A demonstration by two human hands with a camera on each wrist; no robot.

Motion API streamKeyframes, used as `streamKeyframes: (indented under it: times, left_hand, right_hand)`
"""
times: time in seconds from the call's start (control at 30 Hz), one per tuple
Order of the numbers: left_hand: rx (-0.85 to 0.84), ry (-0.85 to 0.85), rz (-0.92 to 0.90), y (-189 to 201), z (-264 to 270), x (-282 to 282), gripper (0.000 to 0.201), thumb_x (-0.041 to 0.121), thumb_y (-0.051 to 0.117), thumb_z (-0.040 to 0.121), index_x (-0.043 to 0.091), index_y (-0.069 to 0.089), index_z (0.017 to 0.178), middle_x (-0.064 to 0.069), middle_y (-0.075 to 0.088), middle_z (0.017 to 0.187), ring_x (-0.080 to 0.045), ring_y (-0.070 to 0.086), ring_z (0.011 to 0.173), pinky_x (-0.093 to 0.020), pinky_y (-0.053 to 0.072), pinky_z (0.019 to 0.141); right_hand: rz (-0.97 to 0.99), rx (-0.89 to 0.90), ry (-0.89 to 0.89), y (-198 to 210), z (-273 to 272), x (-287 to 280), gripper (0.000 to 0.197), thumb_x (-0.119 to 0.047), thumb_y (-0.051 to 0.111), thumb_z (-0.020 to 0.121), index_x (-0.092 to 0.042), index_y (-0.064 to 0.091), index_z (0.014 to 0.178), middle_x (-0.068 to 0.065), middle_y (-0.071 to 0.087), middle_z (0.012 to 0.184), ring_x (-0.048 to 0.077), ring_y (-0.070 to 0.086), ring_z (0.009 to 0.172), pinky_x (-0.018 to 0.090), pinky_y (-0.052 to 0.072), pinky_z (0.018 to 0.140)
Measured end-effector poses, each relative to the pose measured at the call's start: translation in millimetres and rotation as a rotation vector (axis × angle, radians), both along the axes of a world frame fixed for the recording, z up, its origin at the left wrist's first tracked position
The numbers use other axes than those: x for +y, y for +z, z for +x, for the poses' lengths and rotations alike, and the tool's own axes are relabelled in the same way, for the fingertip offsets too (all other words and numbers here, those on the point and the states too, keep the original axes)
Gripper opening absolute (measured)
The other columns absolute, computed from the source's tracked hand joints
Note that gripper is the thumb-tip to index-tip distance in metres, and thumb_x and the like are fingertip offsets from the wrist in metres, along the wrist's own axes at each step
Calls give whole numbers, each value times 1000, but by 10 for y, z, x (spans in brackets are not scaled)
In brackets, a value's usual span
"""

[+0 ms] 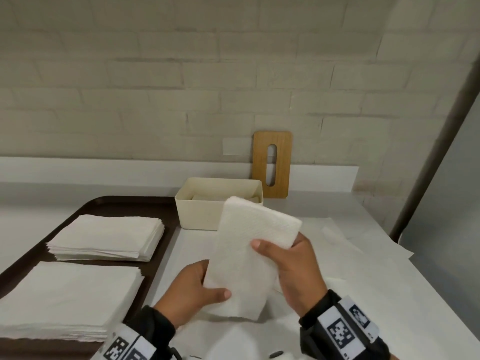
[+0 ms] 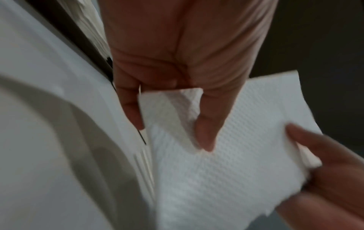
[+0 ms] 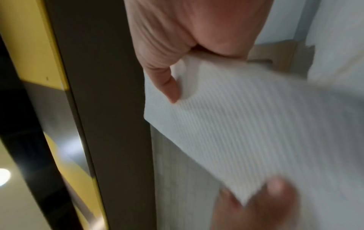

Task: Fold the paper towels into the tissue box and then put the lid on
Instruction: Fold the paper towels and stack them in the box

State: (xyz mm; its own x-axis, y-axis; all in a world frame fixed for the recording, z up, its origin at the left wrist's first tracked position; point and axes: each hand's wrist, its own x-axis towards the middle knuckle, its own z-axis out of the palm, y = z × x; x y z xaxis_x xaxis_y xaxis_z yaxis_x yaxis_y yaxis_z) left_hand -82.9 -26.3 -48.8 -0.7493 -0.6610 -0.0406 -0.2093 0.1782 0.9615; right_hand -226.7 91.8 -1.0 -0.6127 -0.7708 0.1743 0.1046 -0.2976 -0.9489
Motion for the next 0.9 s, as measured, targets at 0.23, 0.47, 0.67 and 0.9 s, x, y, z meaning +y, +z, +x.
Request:
streamKeyframes:
  times: [0.23,0.47,0.67,0.9]
  left_hand:
    - [368,205,172,179,285,-348,49,29,93,28,18,68,69,-1,72,71,-15,68,67,-24,55,56]
    - [290,142,196,66,265,-279,32,0,63,47,16,60,75,0,59,71,-14,56,64,-22,46,57]
    - [215,189,126,27,245,-203,24,0,51,45,5,49,68,-6,48,62,-18,43,61,-27,35,55]
    - [110,195,80,4,272,-296,25,0,51,47,5,52,72,-10,51,69,-21,47,67,-27,39,60]
  right_hand:
    - [67,95,13,46,-248,316,30,15,73,64,-11,67,78,8,74,81,24,69,74,30,57,64]
    - [429,94,60,-477,-130,262,28,1,62,40,-19,60,59,0,55,59,19,50,58,25,39,53]
    - [396,70,7,-504,-100,208,22,1,57,41,-19,55,51,-2,50,54,15,44,54,22,33,51]
    - [426,96,45,-508,-153,200,23,2,56,44,-19,54,53,-3,49,54,12,42,51,21,32,48]
